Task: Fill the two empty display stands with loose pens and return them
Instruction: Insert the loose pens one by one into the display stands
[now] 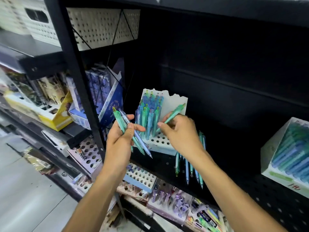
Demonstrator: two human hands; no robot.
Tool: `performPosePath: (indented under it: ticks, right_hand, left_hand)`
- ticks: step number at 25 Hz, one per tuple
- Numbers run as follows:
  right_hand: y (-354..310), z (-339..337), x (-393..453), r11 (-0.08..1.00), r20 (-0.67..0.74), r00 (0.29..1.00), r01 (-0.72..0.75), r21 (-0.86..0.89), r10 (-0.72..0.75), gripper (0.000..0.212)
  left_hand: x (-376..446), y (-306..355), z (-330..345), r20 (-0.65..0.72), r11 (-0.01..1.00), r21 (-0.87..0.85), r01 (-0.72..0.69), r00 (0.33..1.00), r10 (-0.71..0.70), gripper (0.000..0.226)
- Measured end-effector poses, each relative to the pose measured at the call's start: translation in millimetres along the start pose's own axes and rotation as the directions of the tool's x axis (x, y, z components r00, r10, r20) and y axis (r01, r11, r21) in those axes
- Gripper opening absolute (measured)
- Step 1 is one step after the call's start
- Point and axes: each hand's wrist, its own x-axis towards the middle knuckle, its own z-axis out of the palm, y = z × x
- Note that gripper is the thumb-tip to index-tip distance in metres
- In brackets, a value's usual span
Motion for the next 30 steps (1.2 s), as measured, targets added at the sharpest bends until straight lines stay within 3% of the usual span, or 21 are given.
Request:
performPosePath:
  ticks: [4, 12, 14, 15, 17, 18, 19, 21, 25, 28, 30]
  right_hand:
    - [0, 20, 11, 0.957, 0.11, 0.992, -0.02, -0.29, 0.055, 0.032]
    - [-12, 30, 6, 0.846, 0.169, 0.985, 0.055, -0.531, 0.041, 0.04]
    - [-13, 24, -1, 0.827, 0.123, 0.992, 0.06, -0.559, 0.011, 0.034]
    - [-14, 17, -7, 0.868, 0.074, 0.997, 0.053, -0.494, -0.019, 0.027]
    - [-18, 1, -18, 0.992, 0.015, 0.998, 0.058, -0.108, -0.057, 0.011]
    - [-24, -5, -21, 0.994, 0.064, 0.994, 0.08, 0.074, -0.084, 0.001]
    - [-27, -8, -23, 0.985, 0.125, 0.985, 0.097, 0.143, -0.115, 0.008]
    - [-25, -8, -22, 0.983, 0.194, 0.97, 0.12, 0.137, -0.145, 0.018]
    - [-21, -21, -22, 0.987, 0.165, 0.983, 0.049, 0.155, -0.075, 0.013]
    - [-16, -38, -9, 0.949, -0.122, 0.991, -0.014, 0.316, 0.055, 0.02]
    - [-12, -34, 12, 0.962, -0.302, 0.951, 0.018, 0.272, 0.068, 0.024]
  left_hand:
    - [0, 0, -11, 0.017, 1.0, 0.022, -0.008, 1.0, 0.008, 0.024]
    - [1, 1, -7, 0.057, 1.0, -0.025, -0.006, 0.998, 0.007, 0.027]
    - [1, 1, -5, 0.08, 0.999, -0.036, 0.002, 0.997, 0.001, 0.028]
    - [1, 1, -3, 0.097, 0.999, -0.047, 0.011, 0.995, -0.006, 0.028]
    - [1, 3, 1, 0.141, 0.996, -0.089, 0.028, 0.99, -0.015, 0.027]
    - [1, 3, 4, 0.171, 0.992, -0.121, 0.036, 0.985, -0.014, 0.026]
    - [0, 3, 9, 0.202, 0.987, -0.152, 0.049, 0.979, -0.017, 0.025]
    - [-2, 4, 20, 0.237, 0.981, -0.177, 0.074, 0.971, -0.03, 0.027]
    - [-8, 4, 29, 0.231, 0.987, -0.134, 0.087, 0.971, -0.054, 0.028]
    - [-3, 5, 21, 0.087, 0.994, -0.104, 0.023, 0.996, -0.014, 0.026]
    - [1, 6, 17, 0.037, 0.994, -0.11, 0.008, 0.999, -0.004, 0.025]
